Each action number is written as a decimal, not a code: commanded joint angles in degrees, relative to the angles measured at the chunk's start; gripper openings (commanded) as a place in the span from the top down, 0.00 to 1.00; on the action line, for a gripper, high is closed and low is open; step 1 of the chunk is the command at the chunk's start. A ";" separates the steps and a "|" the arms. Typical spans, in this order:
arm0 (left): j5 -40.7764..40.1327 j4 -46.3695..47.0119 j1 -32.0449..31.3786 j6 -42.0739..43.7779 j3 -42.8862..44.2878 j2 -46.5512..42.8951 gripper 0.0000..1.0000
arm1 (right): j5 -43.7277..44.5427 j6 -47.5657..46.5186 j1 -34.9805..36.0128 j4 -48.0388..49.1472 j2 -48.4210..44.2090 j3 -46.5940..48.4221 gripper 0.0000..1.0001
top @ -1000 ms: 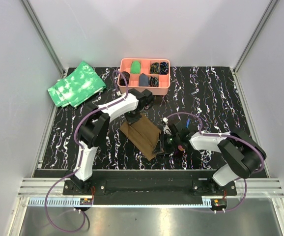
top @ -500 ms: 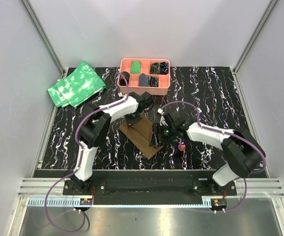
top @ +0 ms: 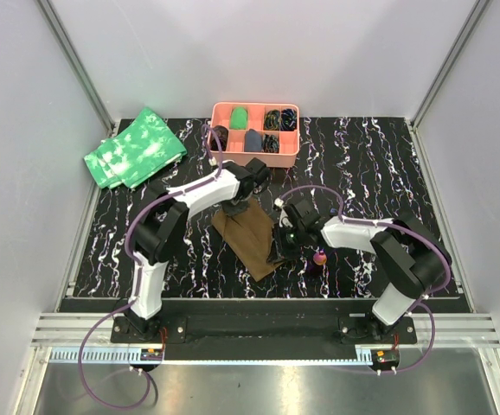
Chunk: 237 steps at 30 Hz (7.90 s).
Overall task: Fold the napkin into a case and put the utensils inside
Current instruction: Smooth out the 2/3-rectangle-folded napkin at the center of the board, then move the right arm to the center of the board with the 2/3-rectangle-folded napkin, then smooth out the 2/3-rectangle-folded napkin at the center of the board.
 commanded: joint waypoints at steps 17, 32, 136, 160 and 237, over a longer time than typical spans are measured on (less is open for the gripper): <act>10.16 12.53 1.08 12.01 -11.23 -19.47 0.68 | -1.72 6.21 0.00 6.70 -6.82 -7.48 0.87; 17.73 19.47 4.95 13.33 -13.27 -12.54 1.00 | -1.28 6.03 -0.09 6.62 -6.38 -6.86 0.87; 34.43 42.32 -6.30 15.00 -34.80 -27.03 0.78 | -0.48 -8.03 -13.45 -11.32 -3.05 6.50 0.29; -0.10 36.80 -32.49 17.55 -35.86 -31.88 0.42 | -3.96 15.19 -11.41 3.88 -21.66 -18.13 0.27; 16.06 26.94 -26.60 11.57 -40.60 -32.40 0.54 | -15.08 21.32 -2.29 23.93 -1.90 -11.78 0.85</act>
